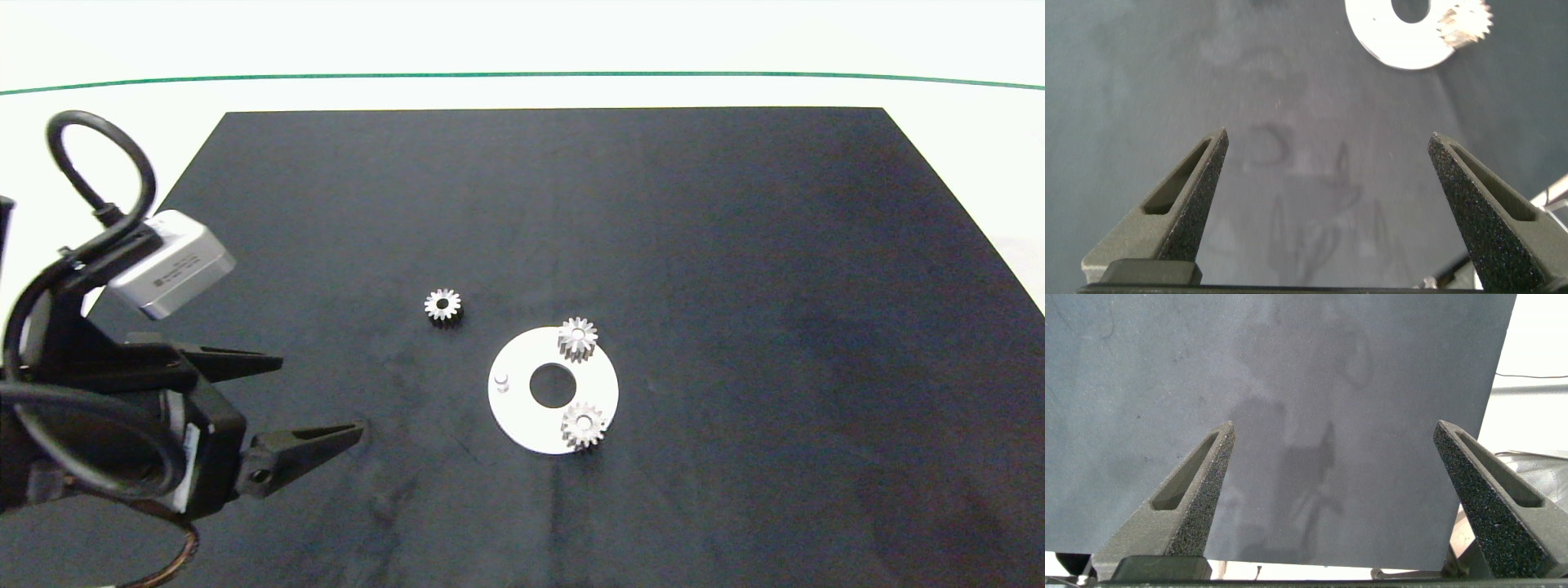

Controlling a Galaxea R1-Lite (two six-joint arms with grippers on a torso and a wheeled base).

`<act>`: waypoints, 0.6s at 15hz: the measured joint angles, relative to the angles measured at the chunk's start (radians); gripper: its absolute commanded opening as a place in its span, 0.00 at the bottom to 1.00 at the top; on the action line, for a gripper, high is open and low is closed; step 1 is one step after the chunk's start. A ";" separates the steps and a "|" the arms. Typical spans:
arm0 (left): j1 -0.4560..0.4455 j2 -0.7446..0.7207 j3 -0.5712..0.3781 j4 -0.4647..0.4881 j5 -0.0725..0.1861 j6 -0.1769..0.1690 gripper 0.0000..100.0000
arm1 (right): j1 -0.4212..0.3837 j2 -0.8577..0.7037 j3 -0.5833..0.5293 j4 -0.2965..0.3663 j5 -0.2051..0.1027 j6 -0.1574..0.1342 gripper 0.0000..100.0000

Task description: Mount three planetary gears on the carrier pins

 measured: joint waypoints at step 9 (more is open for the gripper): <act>-0.061 0.258 -0.060 -0.128 -0.001 0.034 1.00 | 0.000 0.015 0.014 -0.024 0.004 0.002 1.00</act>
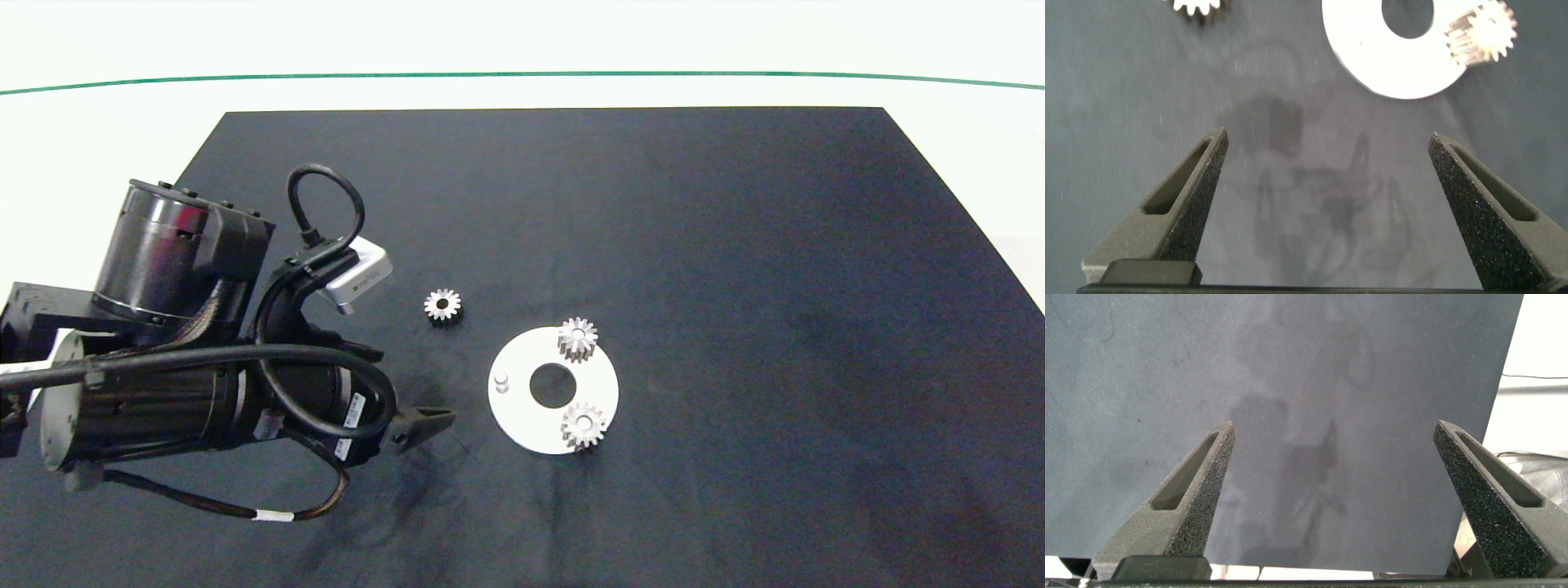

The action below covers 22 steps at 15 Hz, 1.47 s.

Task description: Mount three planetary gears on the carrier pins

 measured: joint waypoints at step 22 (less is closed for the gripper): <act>0.006 0.178 -0.229 -0.042 0.059 0.096 1.00 | 0.005 -0.008 0.014 -0.005 0.016 -0.002 1.00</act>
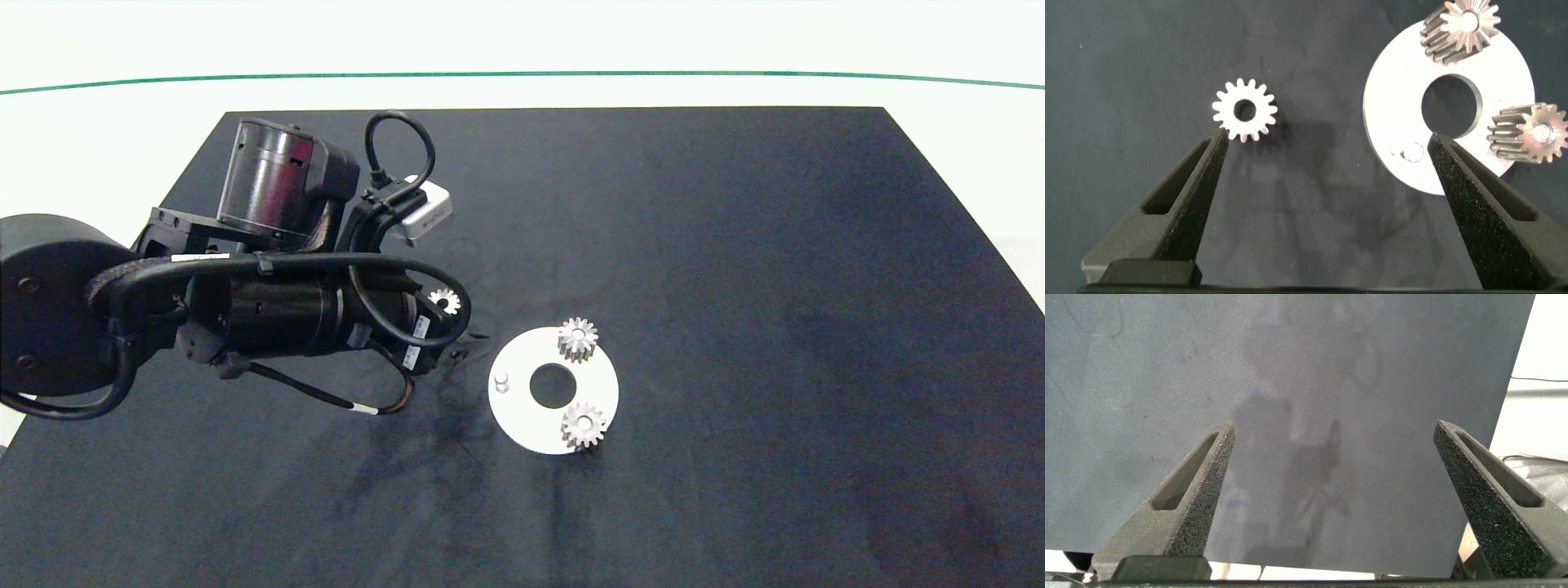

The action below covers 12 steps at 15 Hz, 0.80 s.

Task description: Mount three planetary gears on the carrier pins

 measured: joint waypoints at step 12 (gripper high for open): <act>0.078 0.074 -0.007 -0.084 -0.004 0.034 1.00 | 0.003 -0.007 0.045 -0.003 0.023 0.000 1.00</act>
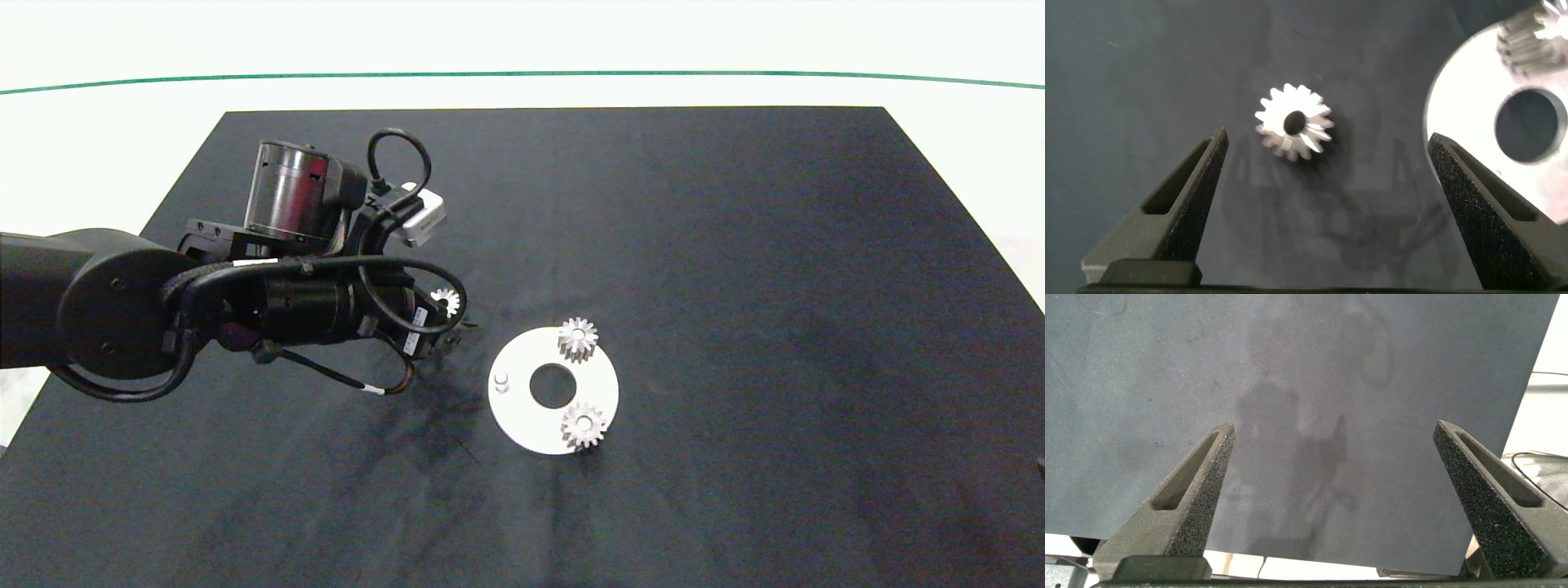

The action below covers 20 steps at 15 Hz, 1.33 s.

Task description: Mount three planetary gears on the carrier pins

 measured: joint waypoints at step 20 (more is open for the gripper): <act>0.019 0.082 -0.037 0.000 -0.001 0.008 1.00 | 0.001 -0.029 0.006 -0.017 -0.002 -0.001 1.00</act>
